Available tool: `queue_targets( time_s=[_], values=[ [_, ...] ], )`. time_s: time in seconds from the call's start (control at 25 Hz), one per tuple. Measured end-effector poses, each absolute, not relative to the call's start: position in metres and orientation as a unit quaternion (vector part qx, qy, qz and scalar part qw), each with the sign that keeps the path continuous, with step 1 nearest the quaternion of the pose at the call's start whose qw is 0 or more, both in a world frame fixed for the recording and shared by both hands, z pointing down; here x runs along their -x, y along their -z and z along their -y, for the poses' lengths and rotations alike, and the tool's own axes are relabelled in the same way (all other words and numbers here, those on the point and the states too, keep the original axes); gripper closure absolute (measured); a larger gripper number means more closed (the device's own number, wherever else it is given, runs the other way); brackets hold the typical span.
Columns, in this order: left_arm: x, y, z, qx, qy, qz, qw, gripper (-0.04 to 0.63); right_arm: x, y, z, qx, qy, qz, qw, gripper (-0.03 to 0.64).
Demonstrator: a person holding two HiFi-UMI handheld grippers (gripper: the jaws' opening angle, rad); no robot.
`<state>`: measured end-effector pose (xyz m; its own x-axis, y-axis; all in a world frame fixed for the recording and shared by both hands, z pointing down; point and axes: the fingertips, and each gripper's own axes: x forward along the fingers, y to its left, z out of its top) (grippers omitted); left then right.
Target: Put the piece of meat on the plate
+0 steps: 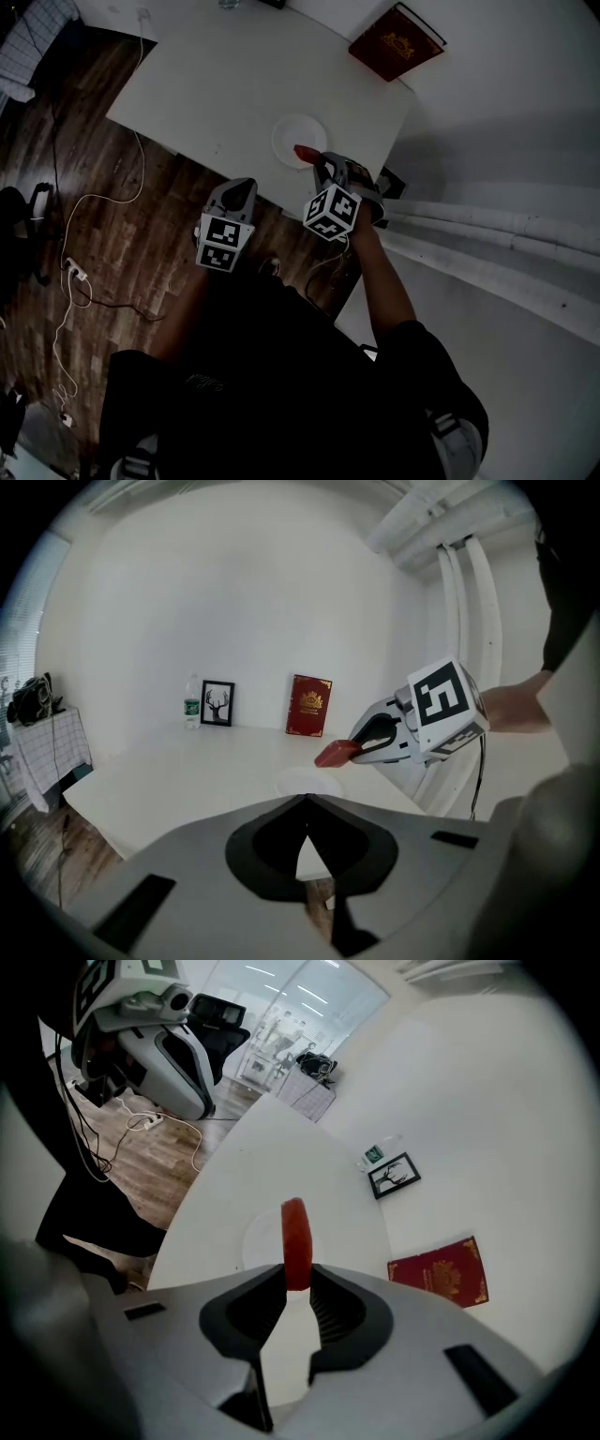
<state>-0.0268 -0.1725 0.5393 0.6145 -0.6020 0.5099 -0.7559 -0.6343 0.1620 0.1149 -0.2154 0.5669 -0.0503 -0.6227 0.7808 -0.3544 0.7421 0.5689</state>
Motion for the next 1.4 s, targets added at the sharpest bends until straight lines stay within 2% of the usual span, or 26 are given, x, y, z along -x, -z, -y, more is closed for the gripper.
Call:
queue_targets(
  time_s=[0.44,1.4],
  values=[
    [0.021,-0.549,0.173,-0.881,-0.212,0.372,0.200,0.592,-0.118,-0.601,0.242,-0.323,0.094,0.710,0.619,0.525],
    [0.057,-0.556,0.176,-0.851,-0.197,0.430,0.229,0.593,-0.119,-0.641,0.282,-0.325,0.114,0.679,0.649,0.525]
  ],
)
